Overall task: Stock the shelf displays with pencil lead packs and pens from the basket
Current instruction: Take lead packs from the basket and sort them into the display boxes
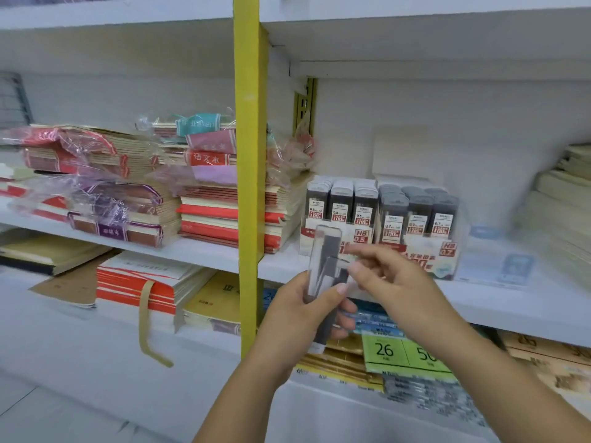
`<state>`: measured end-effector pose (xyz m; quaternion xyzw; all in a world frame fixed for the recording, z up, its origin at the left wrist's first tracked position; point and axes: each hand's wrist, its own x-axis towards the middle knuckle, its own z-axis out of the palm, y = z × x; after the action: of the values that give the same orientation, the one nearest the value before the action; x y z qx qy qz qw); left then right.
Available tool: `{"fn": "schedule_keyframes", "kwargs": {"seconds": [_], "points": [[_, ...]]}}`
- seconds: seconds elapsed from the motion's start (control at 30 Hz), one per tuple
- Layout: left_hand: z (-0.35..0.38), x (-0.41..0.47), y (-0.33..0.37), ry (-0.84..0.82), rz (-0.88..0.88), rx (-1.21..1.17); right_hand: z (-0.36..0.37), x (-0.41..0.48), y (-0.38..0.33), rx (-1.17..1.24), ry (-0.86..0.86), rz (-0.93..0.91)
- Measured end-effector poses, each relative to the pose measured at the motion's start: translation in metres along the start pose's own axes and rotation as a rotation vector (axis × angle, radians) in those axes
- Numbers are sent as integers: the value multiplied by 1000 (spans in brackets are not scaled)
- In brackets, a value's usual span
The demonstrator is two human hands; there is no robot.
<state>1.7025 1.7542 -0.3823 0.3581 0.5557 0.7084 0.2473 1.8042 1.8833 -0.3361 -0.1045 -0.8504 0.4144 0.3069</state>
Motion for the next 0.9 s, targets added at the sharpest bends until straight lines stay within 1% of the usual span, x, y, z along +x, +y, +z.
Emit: {"fn": "schedule_keyframes", "kwargs": {"seconds": [0.07,0.13,0.2,0.27,0.33,0.43,0.63,0.77,0.83,0.9], "points": [[5,-7,-1,-41,-19,41,5,-9,11,114,-16,68],[8,-15,-1,-56,-56,61,2,-12,13,178,5,96],[10,-22,-3,-69,-106,53,-6,-16,15,308,20,127],[10,-27,-4,-77,-141,48,-14,-21,16,451,5,146],[10,-31,-5,-77,-152,59,-19,-27,17,512,-34,137],[10,-32,-7,-78,-167,19,-23,-34,19,471,-60,117],[8,-29,-9,-2,-173,-250,-33,-41,30,324,-44,157],[9,-26,-11,91,-113,-179,-34,-43,32,296,-42,183],[9,-23,-11,128,-104,-105,-32,-43,31,194,-64,166],[9,-21,-11,156,-101,-40,-31,-43,27,105,-131,133]]}}
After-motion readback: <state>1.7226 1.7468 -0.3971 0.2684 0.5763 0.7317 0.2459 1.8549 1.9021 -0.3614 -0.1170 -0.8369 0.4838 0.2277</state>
